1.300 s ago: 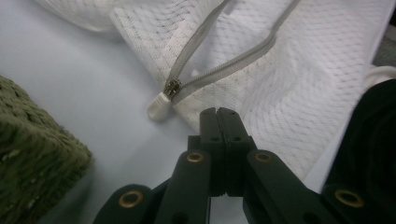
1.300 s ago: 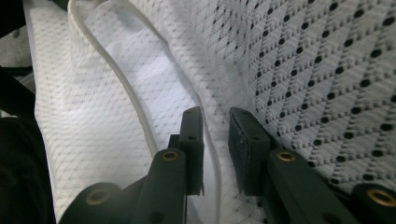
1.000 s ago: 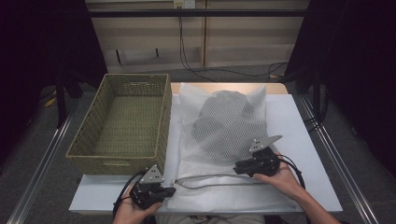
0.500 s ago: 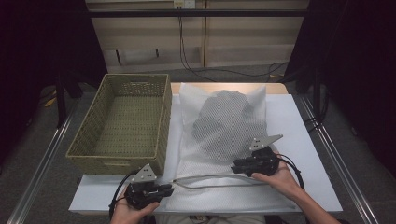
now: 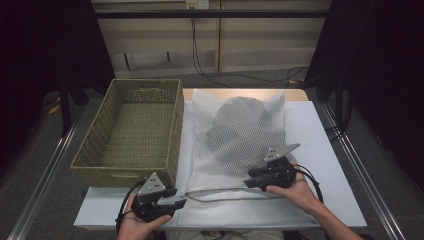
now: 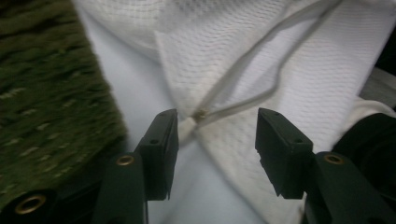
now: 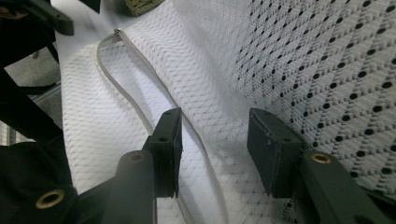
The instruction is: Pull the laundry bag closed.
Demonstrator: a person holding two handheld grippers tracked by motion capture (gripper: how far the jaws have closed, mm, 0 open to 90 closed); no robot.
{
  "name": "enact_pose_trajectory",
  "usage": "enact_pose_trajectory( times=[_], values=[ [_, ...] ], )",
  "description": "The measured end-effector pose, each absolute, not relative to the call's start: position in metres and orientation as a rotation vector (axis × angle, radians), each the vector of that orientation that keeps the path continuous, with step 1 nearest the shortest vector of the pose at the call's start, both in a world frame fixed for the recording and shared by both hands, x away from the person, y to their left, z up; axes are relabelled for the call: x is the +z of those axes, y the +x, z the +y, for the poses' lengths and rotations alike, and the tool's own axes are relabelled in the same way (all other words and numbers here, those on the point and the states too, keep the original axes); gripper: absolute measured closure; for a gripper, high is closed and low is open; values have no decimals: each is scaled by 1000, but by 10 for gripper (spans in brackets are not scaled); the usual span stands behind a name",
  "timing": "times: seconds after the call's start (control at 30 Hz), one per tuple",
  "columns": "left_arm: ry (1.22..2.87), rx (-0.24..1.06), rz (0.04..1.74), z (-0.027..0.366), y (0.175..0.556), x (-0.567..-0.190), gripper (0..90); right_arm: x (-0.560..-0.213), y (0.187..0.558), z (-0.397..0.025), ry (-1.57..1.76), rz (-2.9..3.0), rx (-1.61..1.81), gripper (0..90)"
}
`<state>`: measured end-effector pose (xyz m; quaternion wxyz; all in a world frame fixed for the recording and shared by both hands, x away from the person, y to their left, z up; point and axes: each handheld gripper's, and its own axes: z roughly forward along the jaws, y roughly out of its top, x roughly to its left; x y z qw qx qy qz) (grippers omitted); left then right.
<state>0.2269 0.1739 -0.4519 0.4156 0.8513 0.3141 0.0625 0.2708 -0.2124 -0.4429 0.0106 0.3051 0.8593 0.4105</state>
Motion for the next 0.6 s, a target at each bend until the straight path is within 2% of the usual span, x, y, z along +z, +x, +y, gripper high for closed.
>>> enact_pose_trajectory(
  times=[0.2, 0.27, 0.43, 0.6],
  values=[
    [2152, 177, 762, 166, 237, -455, 572, -443, 269, -212, 951, 2681, 1265, 550],
    [2167, 163, 738, 163, 238, -456, 625, -442, 267, -213, 951, 2680, 1273, 549],
    [2237, 199, 721, 152, 241, -461, 609, -439, 263, -219, 966, 2656, 1277, 547],
    [2278, 183, 708, 146, 244, -466, 583, -437, 262, -224, 974, 2637, 1295, 544]
  ],
)
